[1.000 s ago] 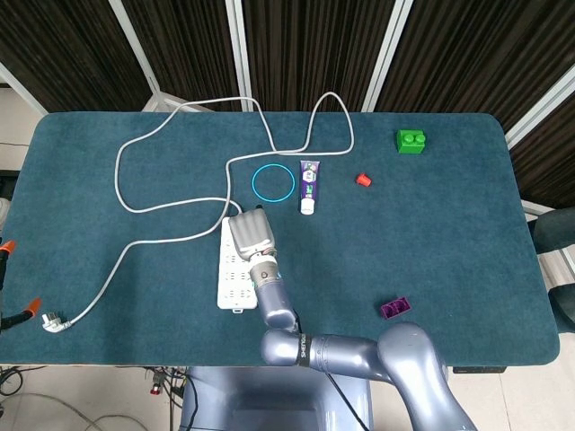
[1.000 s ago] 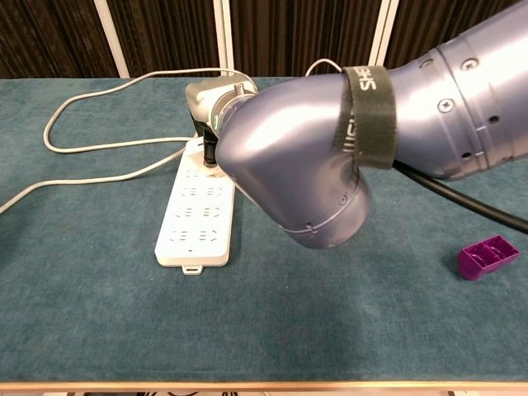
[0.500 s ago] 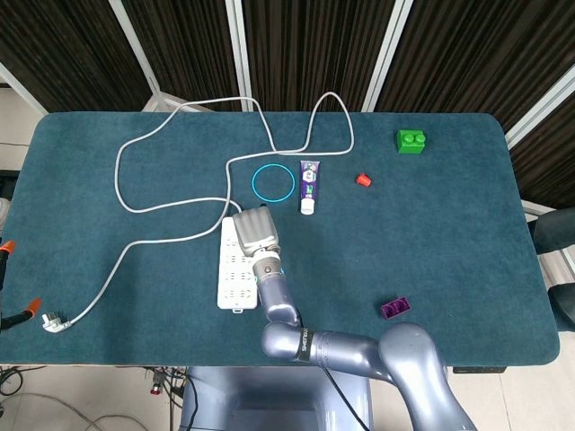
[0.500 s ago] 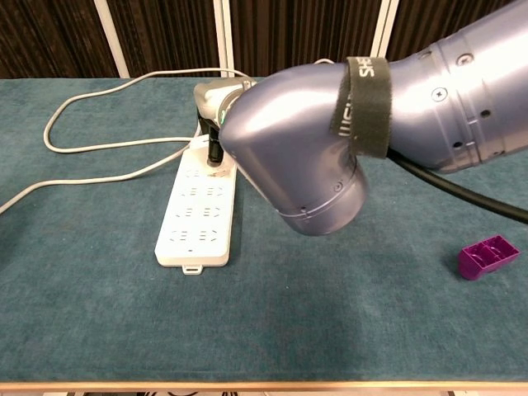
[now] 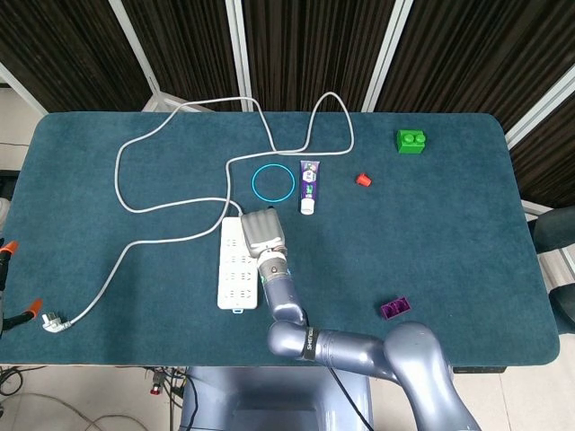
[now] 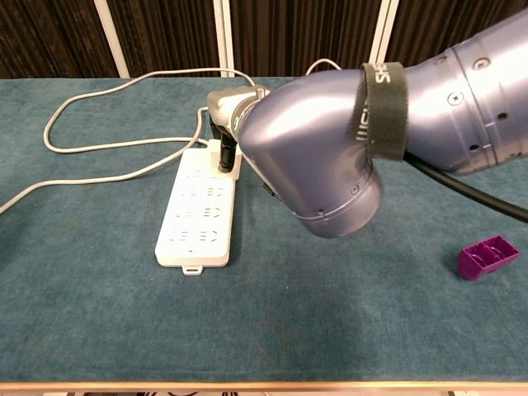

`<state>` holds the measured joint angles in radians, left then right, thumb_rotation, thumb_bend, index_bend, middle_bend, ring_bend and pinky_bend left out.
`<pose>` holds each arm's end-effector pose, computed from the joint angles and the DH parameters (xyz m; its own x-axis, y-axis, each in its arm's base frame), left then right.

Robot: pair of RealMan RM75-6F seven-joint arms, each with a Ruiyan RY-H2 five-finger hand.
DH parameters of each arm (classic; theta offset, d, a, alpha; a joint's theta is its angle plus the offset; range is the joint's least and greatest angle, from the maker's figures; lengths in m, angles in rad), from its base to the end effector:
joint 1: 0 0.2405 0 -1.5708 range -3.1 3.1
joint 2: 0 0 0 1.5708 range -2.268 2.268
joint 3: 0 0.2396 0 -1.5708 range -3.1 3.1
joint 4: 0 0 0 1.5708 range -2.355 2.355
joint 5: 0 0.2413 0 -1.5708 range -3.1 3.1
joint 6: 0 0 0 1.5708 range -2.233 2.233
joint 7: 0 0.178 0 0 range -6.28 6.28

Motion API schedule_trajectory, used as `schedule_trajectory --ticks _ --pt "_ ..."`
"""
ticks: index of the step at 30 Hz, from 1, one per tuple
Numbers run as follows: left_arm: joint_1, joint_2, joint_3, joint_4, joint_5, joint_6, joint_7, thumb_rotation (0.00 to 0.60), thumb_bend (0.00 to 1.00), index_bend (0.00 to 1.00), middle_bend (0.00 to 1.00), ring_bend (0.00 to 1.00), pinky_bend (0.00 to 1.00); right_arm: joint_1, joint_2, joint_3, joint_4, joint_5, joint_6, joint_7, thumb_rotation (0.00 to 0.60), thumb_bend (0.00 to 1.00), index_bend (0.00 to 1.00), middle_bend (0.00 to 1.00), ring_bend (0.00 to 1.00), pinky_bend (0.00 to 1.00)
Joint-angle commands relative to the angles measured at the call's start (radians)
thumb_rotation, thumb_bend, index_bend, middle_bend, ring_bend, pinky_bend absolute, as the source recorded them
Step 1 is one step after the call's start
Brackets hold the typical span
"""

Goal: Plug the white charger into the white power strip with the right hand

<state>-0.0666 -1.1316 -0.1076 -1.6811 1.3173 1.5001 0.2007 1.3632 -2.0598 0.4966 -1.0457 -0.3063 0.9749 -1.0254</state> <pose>-0.3186 0.2202 0.1345 0.4844 -0.0224 0.8745 0.8618 0.1838 -0.4727 0.0633 -0.4087 -0.1653 0.5609 -0.3069 0.7689 -0.8243 -0.2939 0.4840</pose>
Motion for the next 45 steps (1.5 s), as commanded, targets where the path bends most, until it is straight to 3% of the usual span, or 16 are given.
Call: schedule_trajectory --ticks 1,17,19,24,29,36,45 --pt "0.000 0.000 0.000 0.000 0.000 0.000 0.001 0.600 0.15 0.10 0.00 0.00 0.00 0.002 -0.009 -0.004 0.007 -0.012 -0.002 0.010 0.600 0.47 0.75 0.57 0.54 0.34" --pt "-0.001 0.004 -0.002 0.001 -0.004 -0.005 -0.009 0.600 0.15 0.10 0.00 0.00 0.00 0.030 -0.070 0.004 0.062 -0.093 0.005 0.067 0.600 0.47 0.76 0.57 0.54 0.34" --pt "-0.001 0.005 -0.003 0.001 -0.005 -0.005 -0.010 0.600 0.15 0.10 0.00 0.00 0.00 0.031 -0.073 0.004 0.066 -0.092 0.010 0.060 0.600 0.47 0.72 0.54 0.50 0.34" --pt "-0.001 0.005 -0.003 0.001 -0.008 -0.005 -0.009 0.600 0.15 0.10 0.00 0.00 0.00 0.027 -0.061 0.009 0.051 -0.072 0.018 0.027 0.600 0.47 0.39 0.34 0.34 0.33" --pt "-0.002 0.003 -0.003 0.000 -0.009 -0.006 -0.004 0.600 0.15 0.10 0.00 0.00 0.00 0.017 -0.042 0.012 0.020 -0.053 0.029 0.000 0.600 0.47 0.21 0.21 0.26 0.30" --pt "-0.002 0.001 -0.003 0.000 -0.011 -0.004 0.001 0.600 0.15 0.10 0.00 0.00 0.00 0.001 0.017 0.026 -0.075 0.018 0.039 -0.058 0.600 0.47 0.12 0.13 0.18 0.23" --pt "-0.002 -0.003 -0.002 -0.001 -0.010 -0.002 0.010 0.600 0.15 0.10 0.00 0.00 0.00 -0.053 0.166 0.021 -0.288 0.082 0.123 -0.116 0.600 0.47 0.09 0.12 0.16 0.23"
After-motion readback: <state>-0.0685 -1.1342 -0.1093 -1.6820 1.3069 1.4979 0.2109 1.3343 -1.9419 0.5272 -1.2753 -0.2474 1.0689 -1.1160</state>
